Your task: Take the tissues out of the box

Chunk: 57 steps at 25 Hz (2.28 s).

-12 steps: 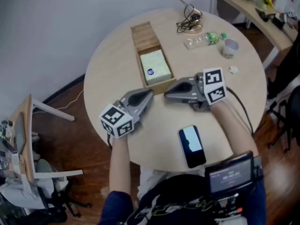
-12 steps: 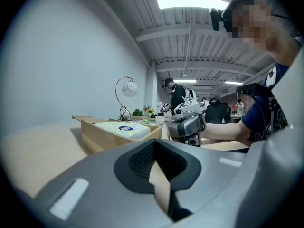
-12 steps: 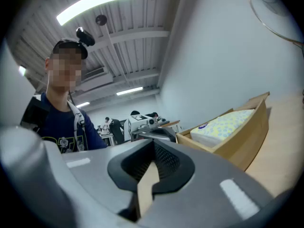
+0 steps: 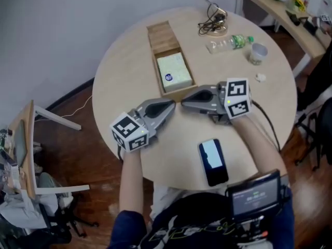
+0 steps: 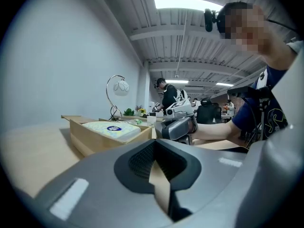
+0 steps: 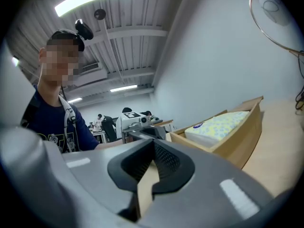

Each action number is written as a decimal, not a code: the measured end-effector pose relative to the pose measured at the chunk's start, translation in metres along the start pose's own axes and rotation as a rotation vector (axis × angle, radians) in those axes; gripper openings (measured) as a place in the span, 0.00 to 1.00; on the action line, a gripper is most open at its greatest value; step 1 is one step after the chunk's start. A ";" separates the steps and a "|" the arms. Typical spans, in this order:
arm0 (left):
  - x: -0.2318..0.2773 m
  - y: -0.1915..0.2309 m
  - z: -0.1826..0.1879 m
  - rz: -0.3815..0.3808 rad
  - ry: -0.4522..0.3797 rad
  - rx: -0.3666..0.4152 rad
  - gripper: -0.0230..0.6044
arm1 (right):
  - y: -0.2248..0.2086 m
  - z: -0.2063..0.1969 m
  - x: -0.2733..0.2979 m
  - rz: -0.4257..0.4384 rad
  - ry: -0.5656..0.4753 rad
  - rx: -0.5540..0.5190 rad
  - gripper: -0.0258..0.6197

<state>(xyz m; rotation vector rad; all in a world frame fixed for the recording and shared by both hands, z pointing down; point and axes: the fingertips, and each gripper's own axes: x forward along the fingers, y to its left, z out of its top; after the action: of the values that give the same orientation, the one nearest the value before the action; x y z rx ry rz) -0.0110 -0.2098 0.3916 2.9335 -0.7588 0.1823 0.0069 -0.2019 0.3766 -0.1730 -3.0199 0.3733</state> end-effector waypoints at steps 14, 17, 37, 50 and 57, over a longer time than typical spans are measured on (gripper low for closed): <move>0.003 -0.005 -0.001 -0.030 0.003 0.010 0.04 | 0.000 -0.005 0.002 -0.028 0.019 -0.038 0.04; 0.004 -0.006 -0.001 -0.038 0.004 0.013 0.04 | -0.002 -0.004 0.002 -0.043 0.020 -0.048 0.04; 0.005 -0.007 -0.004 -0.042 0.004 0.009 0.04 | -0.003 -0.009 0.004 -0.076 0.036 -0.087 0.04; 0.006 -0.010 -0.002 -0.067 0.003 0.013 0.04 | -0.002 -0.010 0.005 -0.063 0.045 -0.115 0.04; 0.006 -0.014 -0.002 -0.080 0.004 0.013 0.04 | 0.001 -0.010 0.005 -0.056 0.048 -0.121 0.04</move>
<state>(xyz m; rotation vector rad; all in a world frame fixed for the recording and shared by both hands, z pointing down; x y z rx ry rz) 0.0009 -0.2007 0.3932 2.9678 -0.6409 0.1870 0.0029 -0.1980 0.3865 -0.1042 -2.9930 0.1789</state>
